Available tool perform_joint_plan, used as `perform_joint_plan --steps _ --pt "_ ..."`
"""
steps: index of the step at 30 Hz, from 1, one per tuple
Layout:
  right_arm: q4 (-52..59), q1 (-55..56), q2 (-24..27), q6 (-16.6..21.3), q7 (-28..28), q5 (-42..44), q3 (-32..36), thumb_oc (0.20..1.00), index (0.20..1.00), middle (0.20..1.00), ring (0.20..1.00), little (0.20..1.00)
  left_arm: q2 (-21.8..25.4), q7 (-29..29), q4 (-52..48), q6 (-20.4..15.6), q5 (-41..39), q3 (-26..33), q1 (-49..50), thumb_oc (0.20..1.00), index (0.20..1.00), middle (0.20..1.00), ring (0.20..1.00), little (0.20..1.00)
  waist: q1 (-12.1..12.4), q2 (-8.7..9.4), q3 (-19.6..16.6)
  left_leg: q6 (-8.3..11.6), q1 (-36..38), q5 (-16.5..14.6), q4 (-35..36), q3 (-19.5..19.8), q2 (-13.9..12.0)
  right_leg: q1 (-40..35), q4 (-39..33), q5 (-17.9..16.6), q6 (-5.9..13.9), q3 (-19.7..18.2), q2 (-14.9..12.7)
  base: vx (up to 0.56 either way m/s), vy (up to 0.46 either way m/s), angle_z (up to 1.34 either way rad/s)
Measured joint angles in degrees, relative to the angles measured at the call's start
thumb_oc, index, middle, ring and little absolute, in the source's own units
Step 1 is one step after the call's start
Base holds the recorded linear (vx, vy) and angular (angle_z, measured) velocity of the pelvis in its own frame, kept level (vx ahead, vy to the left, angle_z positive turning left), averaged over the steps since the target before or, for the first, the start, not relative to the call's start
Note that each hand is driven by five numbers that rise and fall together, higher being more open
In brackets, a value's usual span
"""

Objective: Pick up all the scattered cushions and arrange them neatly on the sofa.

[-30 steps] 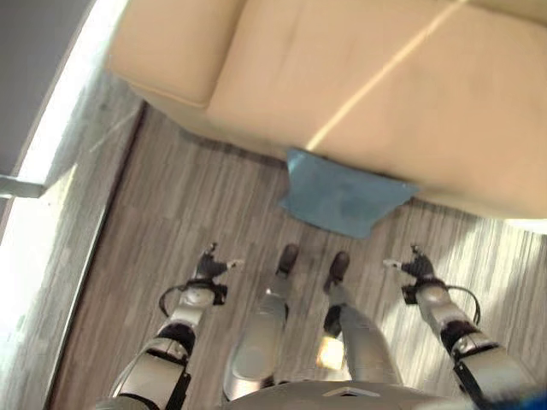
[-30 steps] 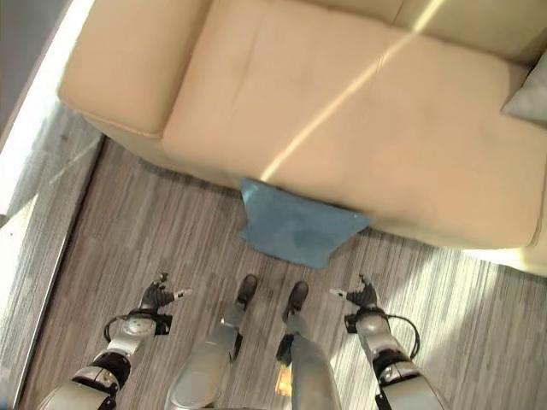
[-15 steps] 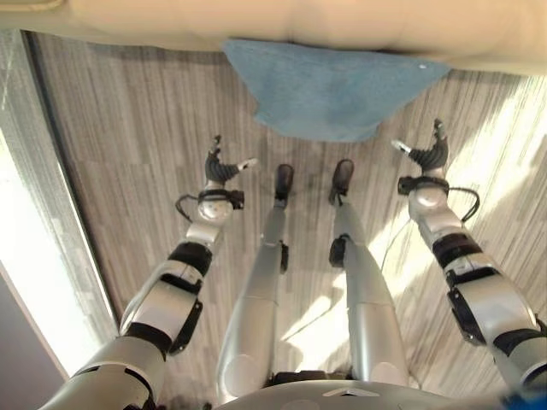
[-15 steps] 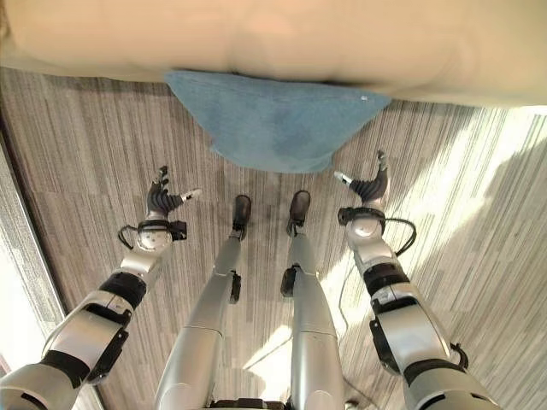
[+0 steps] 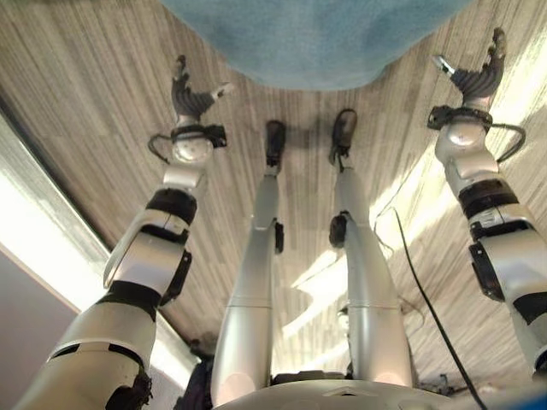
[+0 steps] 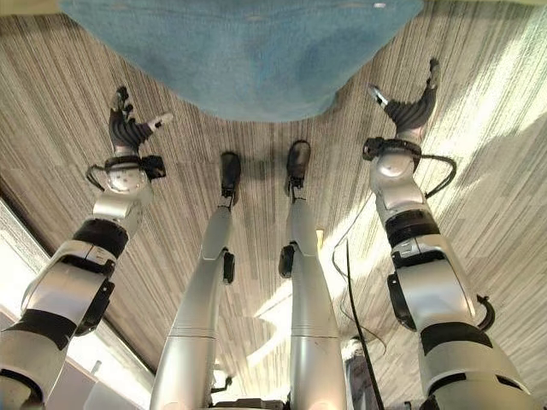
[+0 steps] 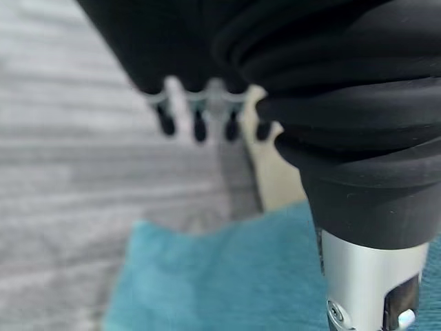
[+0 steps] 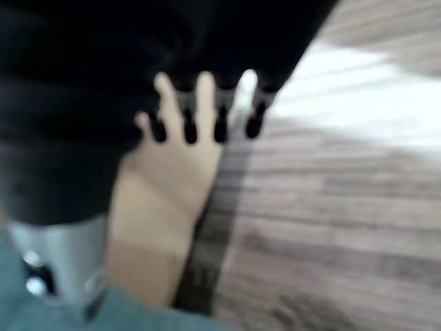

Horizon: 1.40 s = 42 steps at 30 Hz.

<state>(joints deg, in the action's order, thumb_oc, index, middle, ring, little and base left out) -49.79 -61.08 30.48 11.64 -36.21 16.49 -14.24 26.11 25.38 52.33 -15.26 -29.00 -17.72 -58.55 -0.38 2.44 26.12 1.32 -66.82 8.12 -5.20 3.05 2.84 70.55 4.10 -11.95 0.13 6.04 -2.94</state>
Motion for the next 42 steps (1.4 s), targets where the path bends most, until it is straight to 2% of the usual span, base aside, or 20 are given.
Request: perform_joint_plan --steps 3,6,8,14,19,23,28,31,32,33,34,37,42 --pt "2.2 -1.3 0.8 0.5 -0.2 0.1 -0.5 1.000 1.000 1.000 1.000 1.000 1.3 0.0 -2.9 -1.4 -3.0 0.2 -2.1 1.000 1.000 1.000 1.000 1.000 0.0 0.00 -0.1 0.40 -4.1 -0.8 -3.0 0.5 0.0 3.6 2.2 0.4 0.45 0.1 -0.1 0.04 0.040 0.03" --pt "2.6 -2.2 1.5 0.6 -0.2 0.1 -0.6 1.000 1.000 1.000 1.000 1.000 1.7 2.2 -2.6 -1.3 -3.7 0.2 -5.3 1.000 1.000 1.000 1.000 1.000 0.1 0.02 0.0 0.61 -10.1 -1.1 -6.5 0.7 0.2 9.1 4.7 0.5 0.52 0.1 -0.3 0.05 0.056 0.02" --pt "3.1 -3.3 1.6 0.6 -0.4 0.1 -0.8 1.000 1.000 1.000 1.000 1.000 1.4 2.6 -2.7 -1.2 -3.6 -0.2 -7.1 1.000 1.000 1.000 1.000 1.000 -0.2 0.04 0.0 0.40 -15.0 -2.3 -11.0 0.8 0.2 12.6 6.4 0.6 0.49 0.3 -0.2 0.04 0.124 -0.03" --pt "2.5 -7.2 2.1 0.3 0.3 0.1 -4.2 1.000 1.000 1.000 1.000 1.000 5.6 1.8 -0.7 -0.2 -4.2 -4.1 -14.8 1.000 1.000 1.000 1.000 1.000 -0.8 0.10 -0.2 0.27 -15.9 -2.3 -11.5 0.7 0.3 12.9 5.9 -0.1 0.00 0.3 -0.3 0.02 0.066 -0.01" --pt "2.5 -13.0 2.2 0.3 1.3 0.5 -6.3 1.000 1.000 1.000 1.000 1.000 7.3 0.8 -0.7 0.1 -4.2 -7.1 -19.7 1.000 1.000 1.000 1.000 1.000 -0.8 0.09 -0.2 0.27 -16.4 -2.3 -11.3 0.5 0.3 13.1 4.6 -1.0 -0.12 0.1 -0.2 0.01 0.042 -0.01" --pt "0.8 -15.4 1.8 0.4 3.0 4.5 -9.4 1.000 1.000 1.000 1.000 1.000 6.6 0.0 -0.9 0.5 -5.8 -9.9 -21.2 1.000 1.000 1.000 1.000 1.000 -0.2 0.07 -0.2 0.27 -16.5 -2.3 -10.8 0.5 0.2 13.1 3.8 -1.2 -0.15 0.1 -0.1 0.00 0.008 -0.01" --pt "-4.2 -19.8 -1.9 0.5 5.5 11.6 -16.7 1.000 1.000 1.000 1.000 1.000 2.7 0.0 -0.9 0.8 -8.0 -12.8 -22.9 1.000 1.000 1.000 1.000 1.000 1.2 -0.03 -0.3 0.26 -16.5 -2.2 -10.5 0.5 0.0 13.1 3.3 -1.4 -0.33 0.1 0.2 0.00 0.000 0.00" --pt "-4.3 -20.0 -2.5 0.5 5.9 13.0 -17.4 1.000 1.000 1.000 1.000 1.000 2.5 0.1 -0.9 0.9 -8.6 -13.3 -23.3 1.000 1.000 1.000 1.000 1.000 1.7 -0.05 -0.3 0.35 -16.5 -2.1 -10.2 0.5 -0.1 13.2 3.2 -1.6 -0.64 0.2 0.3 0.00 0.000 0.00" --pt "-4.6 -20.3 -2.5 0.5 6.1 14.0 -17.8 0.498 0.498 0.498 0.498 0.498 2.5 0.1 -0.9 0.9 -8.6 -13.5 -23.5 0.755 0.755 0.755 0.755 0.755 1.8 -0.07 -0.3 0.37 -16.5 -1.9 -9.9 0.5 -0.1 13.2 3.2 -1.6 -0.68 0.3 0.3 0.00 0.000 0.00" --pt "-4.7 -20.5 -2.4 0.5 6.6 14.4 -18.0 0.200 0.200 0.200 0.200 0.200 2.5 0.0 -1.0 0.9 -8.7 -13.7 -23.6 0.335 0.335 0.335 0.335 0.335 1.9 -0.07 -0.3 0.40 -16.5 -1.8 -9.8 0.6 -0.2 13.2 3.2 -1.7 -0.75 0.3 0.3 0.00 0.000 0.00" --pt "-4.7 -20.6 -2.4 0.5 6.9 15.0 -18.0 0.200 0.200 0.200 0.200 0.200 2.5 0.0 -1.3 0.9 -8.7 -13.7 -23.6 0.200 0.200 0.200 0.200 0.200 2.3 -0.09 -0.3 0.42 -16.5 -1.8 -9.8 0.6 -0.2 13.2 3.1 -1.7 -0.75 0.4 0.4 0.00 0.000 0.00" --pt "-4.7 -20.7 -0.7 0.6 7.0 17.8 -18.0 0.200 0.200 0.200 0.200 0.200 3.6 0.0 -2.3 0.9 -8.7 -13.7 -23.3 0.200 0.200 0.200 0.200 0.200 3.7 -0.14 -0.3 0.88 -16.5 -1.4 -9.6 0.8 -0.7 13.2 3.1 -1.7 -0.82 0.7 0.7 0.00 -0.010 0.00" --pt "-4.3 -21.0 0.6 0.6 8.6 18.3 -18.0 0.200 0.200 0.200 0.200 0.200 3.9 -0.1 -2.8 0.9 -8.7 -13.7 -22.9 0.200 0.200 0.200 0.200 0.200 3.8 -0.15 -0.3 1.32 -16.0 -0.9 -8.9 0.9 -0.9 13.3 3.2 -1.9 -1.06 0.8 0.9 0.00 -0.007 0.00"
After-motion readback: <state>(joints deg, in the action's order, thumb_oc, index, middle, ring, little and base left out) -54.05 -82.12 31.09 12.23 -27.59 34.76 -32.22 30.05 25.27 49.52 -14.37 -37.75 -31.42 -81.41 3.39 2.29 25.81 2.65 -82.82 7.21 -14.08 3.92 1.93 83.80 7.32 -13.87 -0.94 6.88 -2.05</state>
